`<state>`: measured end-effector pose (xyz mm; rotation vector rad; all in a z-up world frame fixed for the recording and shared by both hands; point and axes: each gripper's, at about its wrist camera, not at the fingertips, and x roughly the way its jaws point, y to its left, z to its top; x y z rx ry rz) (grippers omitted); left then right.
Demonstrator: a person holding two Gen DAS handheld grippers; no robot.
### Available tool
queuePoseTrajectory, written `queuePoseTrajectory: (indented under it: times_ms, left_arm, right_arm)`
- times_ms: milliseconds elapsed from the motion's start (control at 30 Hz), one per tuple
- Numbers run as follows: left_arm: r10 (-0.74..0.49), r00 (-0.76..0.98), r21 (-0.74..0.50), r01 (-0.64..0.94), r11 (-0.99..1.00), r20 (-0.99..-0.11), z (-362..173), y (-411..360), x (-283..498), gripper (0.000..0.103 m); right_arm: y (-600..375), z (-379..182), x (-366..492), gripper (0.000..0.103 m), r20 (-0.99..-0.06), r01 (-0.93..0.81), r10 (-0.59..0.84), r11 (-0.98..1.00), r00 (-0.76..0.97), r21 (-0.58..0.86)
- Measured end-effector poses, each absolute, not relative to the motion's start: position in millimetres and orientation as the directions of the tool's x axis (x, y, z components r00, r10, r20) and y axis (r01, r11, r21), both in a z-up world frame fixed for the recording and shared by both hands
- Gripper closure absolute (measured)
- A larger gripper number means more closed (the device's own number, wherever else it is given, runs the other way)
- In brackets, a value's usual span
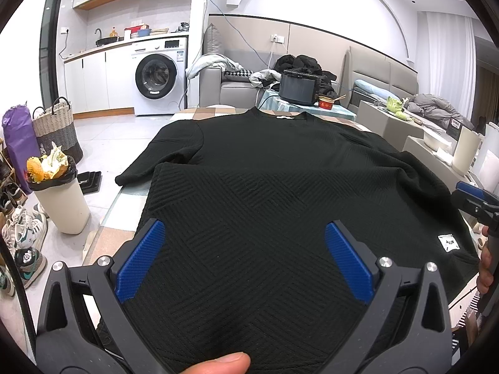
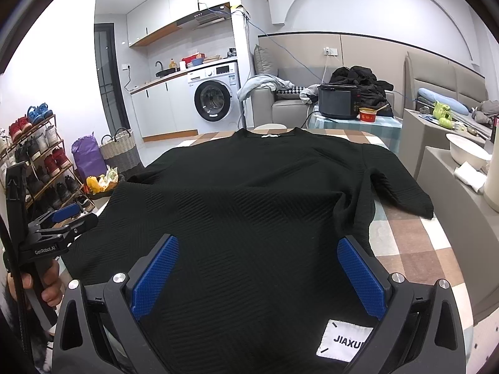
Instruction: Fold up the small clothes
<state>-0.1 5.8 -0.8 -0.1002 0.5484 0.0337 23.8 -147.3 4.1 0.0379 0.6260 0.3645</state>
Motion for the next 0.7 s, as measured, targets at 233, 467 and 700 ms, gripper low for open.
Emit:
queuePoseTrajectory:
  times_ms: [233,467,700]
  left_arm:
    - [0.006,0.853,-0.085,-0.059,0.995,-0.522,-0.8,5.8,0.0,0.001]
    - [0.005,0.852,-0.086,-0.059,0.995,-0.523,-0.8,6.0,0.1,0.001]
    - [0.006,0.853,-0.084,-0.059,0.995,-0.522,-0.7,6.3,-0.3,0.001]
  right_arm:
    - [-148.7,4.6,22.4,0.0,-0.565,-0.321,0.342,0.937,0.751,0.141]
    - [-147.0,4.6,23.0,0.0,-0.565,-0.32,0.342,0.937,0.751,0.141]
    - [-147.0,4.6,23.0,0.0,-0.566,-0.321,0.343,0.936,0.75,0.141]
